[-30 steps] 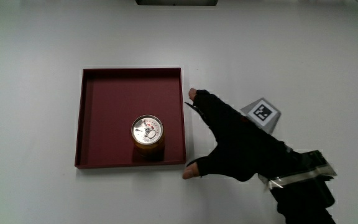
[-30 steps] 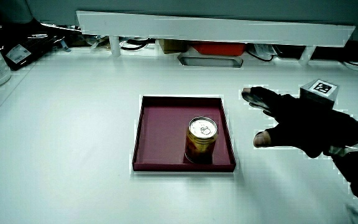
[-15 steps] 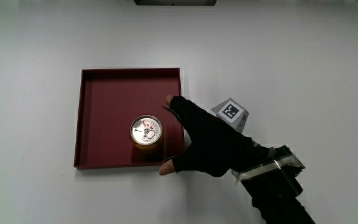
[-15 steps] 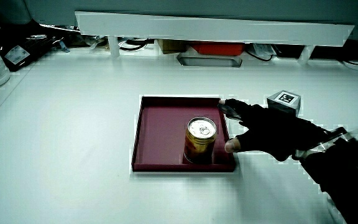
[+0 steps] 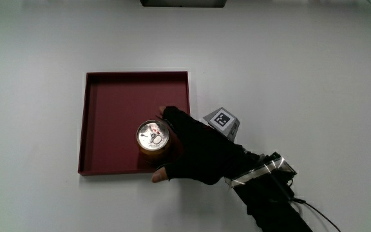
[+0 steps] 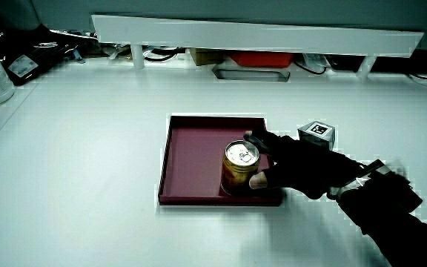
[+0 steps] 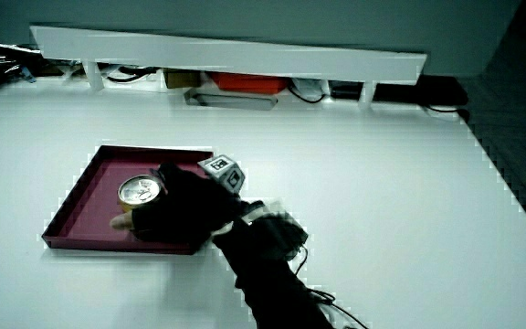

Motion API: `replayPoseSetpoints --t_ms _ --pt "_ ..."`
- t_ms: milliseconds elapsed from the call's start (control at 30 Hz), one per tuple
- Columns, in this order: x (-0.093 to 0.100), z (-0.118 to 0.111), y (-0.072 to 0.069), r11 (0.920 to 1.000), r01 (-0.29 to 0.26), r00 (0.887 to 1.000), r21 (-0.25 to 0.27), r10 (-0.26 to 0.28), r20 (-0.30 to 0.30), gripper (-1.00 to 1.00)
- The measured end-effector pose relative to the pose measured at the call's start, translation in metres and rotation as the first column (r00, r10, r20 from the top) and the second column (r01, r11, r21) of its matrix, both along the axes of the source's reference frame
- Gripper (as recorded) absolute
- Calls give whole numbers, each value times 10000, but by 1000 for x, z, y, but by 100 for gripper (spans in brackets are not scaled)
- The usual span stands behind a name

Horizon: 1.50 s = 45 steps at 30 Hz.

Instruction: Pick red bull from plate

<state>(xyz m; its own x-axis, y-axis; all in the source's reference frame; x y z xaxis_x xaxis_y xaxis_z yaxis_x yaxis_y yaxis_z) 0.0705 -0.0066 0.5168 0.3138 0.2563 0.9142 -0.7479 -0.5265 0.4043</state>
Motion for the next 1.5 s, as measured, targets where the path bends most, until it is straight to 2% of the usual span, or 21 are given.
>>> replayPoseSetpoints --t_ms 267,300,500,633,667,733,767,800,833,933,1200,1233,1300,1333,1433,1500 --pt "2 4 1 9993 -381 9993 4 381 7 0" --pt "2 5 1 9989 -456 9989 -66 457 68 3" --pt "-2 6 3 9946 -1010 9949 237 1010 16 24" --pt "-2 7 4 9853 -1599 9871 601 1604 -31 38" --pt "-2 7 5 9831 -1765 9842 491 1769 -30 41" --pt "-1 7 6 9762 -2063 9781 664 2076 -124 48" --pt "-1 8 6 9706 -2262 9739 824 2268 23 52" --pt "-1 7 7 9690 -2311 9726 873 2324 -51 55" --pt "-1 8 8 9678 -2413 9704 710 2410 134 59" --pt "-1 7 7 9663 -2490 9685 648 2486 148 69" --pt "-1 8 8 9627 -2511 9680 1008 2501 221 97" --pt "-1 8 8 9632 -2489 9684 1019 2494 72 100" --pt "-2 7 8 9603 -2606 9653 998 2576 423 100" --pt "-1 6 8 9614 -2570 9664 985 2558 253 100" --pt "-1 7 9 9585 -2611 9653 1147 2600 246 100" --pt "-1 4 9 9616 -2536 9673 1051 2523 260 100"
